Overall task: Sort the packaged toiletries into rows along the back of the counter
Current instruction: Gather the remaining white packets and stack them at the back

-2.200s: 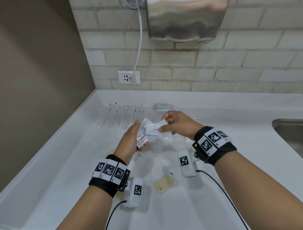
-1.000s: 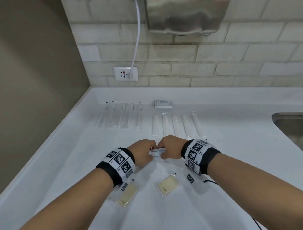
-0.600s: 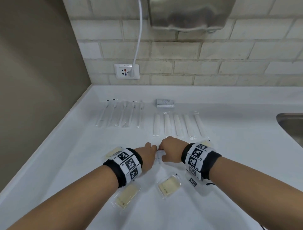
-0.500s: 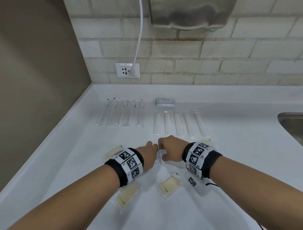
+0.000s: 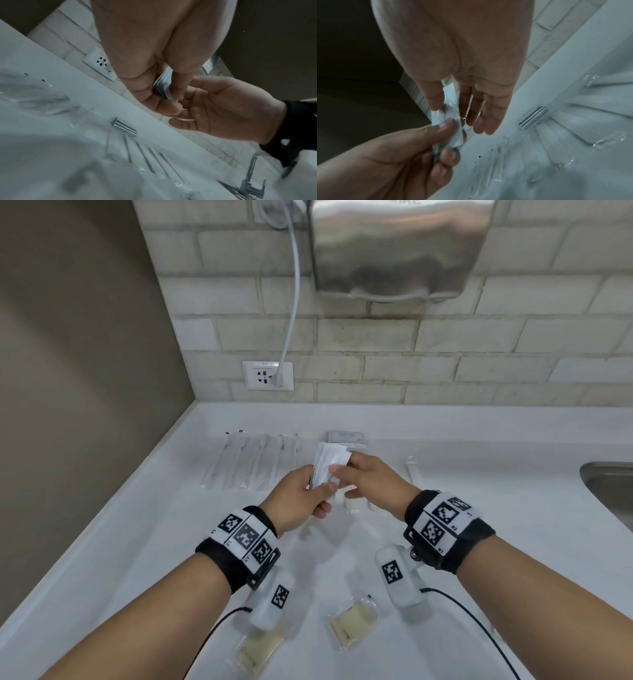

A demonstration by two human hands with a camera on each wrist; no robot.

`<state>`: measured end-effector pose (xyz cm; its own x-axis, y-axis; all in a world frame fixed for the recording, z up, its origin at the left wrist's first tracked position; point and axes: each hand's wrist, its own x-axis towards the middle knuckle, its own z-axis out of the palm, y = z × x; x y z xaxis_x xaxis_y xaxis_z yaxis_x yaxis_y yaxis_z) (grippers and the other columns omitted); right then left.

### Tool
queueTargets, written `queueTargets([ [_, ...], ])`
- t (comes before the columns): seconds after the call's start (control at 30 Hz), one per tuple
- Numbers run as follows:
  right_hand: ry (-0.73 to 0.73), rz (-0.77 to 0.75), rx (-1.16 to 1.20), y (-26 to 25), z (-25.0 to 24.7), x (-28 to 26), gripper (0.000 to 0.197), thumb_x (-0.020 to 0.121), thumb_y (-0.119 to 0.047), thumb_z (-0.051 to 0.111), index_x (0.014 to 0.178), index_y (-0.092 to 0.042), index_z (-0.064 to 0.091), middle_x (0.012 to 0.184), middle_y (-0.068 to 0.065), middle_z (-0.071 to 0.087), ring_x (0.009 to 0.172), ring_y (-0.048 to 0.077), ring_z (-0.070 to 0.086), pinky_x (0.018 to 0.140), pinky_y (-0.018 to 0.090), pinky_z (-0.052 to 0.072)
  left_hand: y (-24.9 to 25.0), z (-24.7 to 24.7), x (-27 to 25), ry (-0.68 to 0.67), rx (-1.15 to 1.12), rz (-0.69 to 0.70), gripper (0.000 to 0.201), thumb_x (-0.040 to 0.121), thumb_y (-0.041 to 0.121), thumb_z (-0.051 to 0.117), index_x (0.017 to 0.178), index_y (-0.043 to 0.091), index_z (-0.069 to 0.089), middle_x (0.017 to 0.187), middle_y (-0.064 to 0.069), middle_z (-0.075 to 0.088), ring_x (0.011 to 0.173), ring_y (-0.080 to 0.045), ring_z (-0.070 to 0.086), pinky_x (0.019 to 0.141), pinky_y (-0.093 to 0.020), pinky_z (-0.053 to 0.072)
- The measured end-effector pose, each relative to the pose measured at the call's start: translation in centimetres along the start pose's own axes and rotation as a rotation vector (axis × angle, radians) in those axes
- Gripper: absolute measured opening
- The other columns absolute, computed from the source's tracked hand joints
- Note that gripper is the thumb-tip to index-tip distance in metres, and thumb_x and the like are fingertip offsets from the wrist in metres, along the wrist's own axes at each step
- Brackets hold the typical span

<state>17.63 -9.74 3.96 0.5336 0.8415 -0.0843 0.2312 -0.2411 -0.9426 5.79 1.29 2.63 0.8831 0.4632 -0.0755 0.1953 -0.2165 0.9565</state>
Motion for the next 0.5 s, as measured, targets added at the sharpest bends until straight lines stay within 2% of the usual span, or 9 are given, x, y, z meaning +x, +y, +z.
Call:
queueTargets([
  [0.07, -0.053, -0.044, 0.039, -0.3, 0.1, -0.3, 0.015, 0.096, -0.019, 0.052, 0.107, -0.016, 0.061, 0.09, -0.005, 0.065, 0.086, 0.011, 0.062, 0.082, 0.027, 0.05, 0.5, 0.7, 0.1, -0.018, -0.07, 0.011, 0.025, 0.097, 0.02, 0.057, 0.118, 0.008, 0.06, 0.091, -0.008, 0.064, 0.069, -0.014, 0.062, 0.064, -0.022, 0.057],
  [0.13, -0.035, -0.067, 0.067, -0.2, -0.2, -0.6, 0.014, 0.096, -0.013, 0.05, 0.105, -0.016, 0.06, 0.085, -0.005, 0.065, 0.078, 0.01, 0.06, 0.075, 0.022, 0.05, 0.8, 1.4, 0.1, -0.053, -0.085, 0.017, 0.026, 0.098, 0.021, 0.055, 0.122, 0.01, 0.058, 0.102, -0.014, 0.068, 0.07, -0.013, 0.063, 0.066, -0.023, 0.056],
  [0.2, -0.023, -0.06, 0.089, -0.1, -0.7, -1.0, 0.014, 0.097, -0.009, 0.049, 0.105, -0.013, 0.059, 0.083, -0.001, 0.064, 0.074, 0.012, 0.059, 0.072, 0.024, 0.049, 1.2, 2.3, 0.2, -0.116, -0.037, 0.042, 0.024, 0.099, 0.022, 0.052, 0.122, 0.017, 0.055, 0.104, -0.005, 0.069, 0.072, -0.01, 0.064, 0.068, -0.022, 0.055],
  [0.27, -0.022, -0.038, 0.069, 0.2, -1.6, -1.4, 0.015, 0.097, -0.009, 0.048, 0.108, -0.01, 0.058, 0.085, 0.005, 0.065, 0.074, 0.016, 0.059, 0.074, 0.031, 0.048, 1.9, 3.3, 0.0, -0.177, 0.032, 0.061, 0.019, 0.1, 0.025, 0.05, 0.119, 0.026, 0.052, 0.1, 0.008, 0.067, 0.078, -0.01, 0.066, 0.069, -0.02, 0.055],
  [0.33, -0.016, -0.002, 0.021, 0.8, -2.8, -1.8, 0.021, 0.096, -0.016, 0.049, 0.114, -0.009, 0.056, 0.095, 0.014, 0.067, 0.082, 0.022, 0.061, 0.08, 0.042, 0.05, 2.3, 4.3, 0.1, -0.222, 0.086, 0.045, 0.017, 0.098, 0.029, 0.053, 0.115, 0.03, 0.05, 0.102, 0.012, 0.065, 0.089, -0.014, 0.068, 0.072, -0.023, 0.055],
  [0.4, -0.02, 0.067, 0.005, 1.3, -4.1, -2.4, 0.029, 0.097, -0.019, 0.048, 0.124, -0.011, 0.051, 0.114, 0.017, 0.065, 0.098, 0.028, 0.063, 0.091, 0.049, 0.051, 2.6, 5.0, 0.3, -0.25, 0.188, 0.0, 0.025, 0.095, 0.032, 0.059, 0.117, 0.026, 0.049, 0.113, 0.007, 0.062, 0.096, -0.016, 0.066, 0.077, -0.028, 0.054],
  [0.43, -0.028, 0.092, -0.004, 1.6, -4.8, -2.7, 0.028, 0.098, -0.019, 0.048, 0.126, -0.013, 0.049, 0.118, 0.013, 0.063, 0.106, 0.028, 0.062, 0.094, 0.048, 0.052, 2.7, 5.2, 0.5, -0.262, 0.289, -0.012, 0.035, 0.092, 0.033, 0.062, 0.121, 0.022, 0.048, 0.121, 0.005, 0.058, 0.098, -0.015, 0.063, 0.079, -0.028, 0.052],
  [0.5, -0.042, 0.12, -0.057, 1.9, -6.4, -3.4, 0.022, 0.099, -0.021, 0.047, 0.121, -0.018, 0.048, 0.11, 0.001, 0.061, 0.107, 0.023, 0.059, 0.094, 0.045, 0.053, 3.2, 5.5, 1.1, -0.257, 0.525, -0.01, 0.057, 0.086, 0.037, 0.069, 0.132, 0.017, 0.041, 0.132, 0.003, 0.045, 0.104, -0.014, 0.057, 0.081, -0.024, 0.045],
])
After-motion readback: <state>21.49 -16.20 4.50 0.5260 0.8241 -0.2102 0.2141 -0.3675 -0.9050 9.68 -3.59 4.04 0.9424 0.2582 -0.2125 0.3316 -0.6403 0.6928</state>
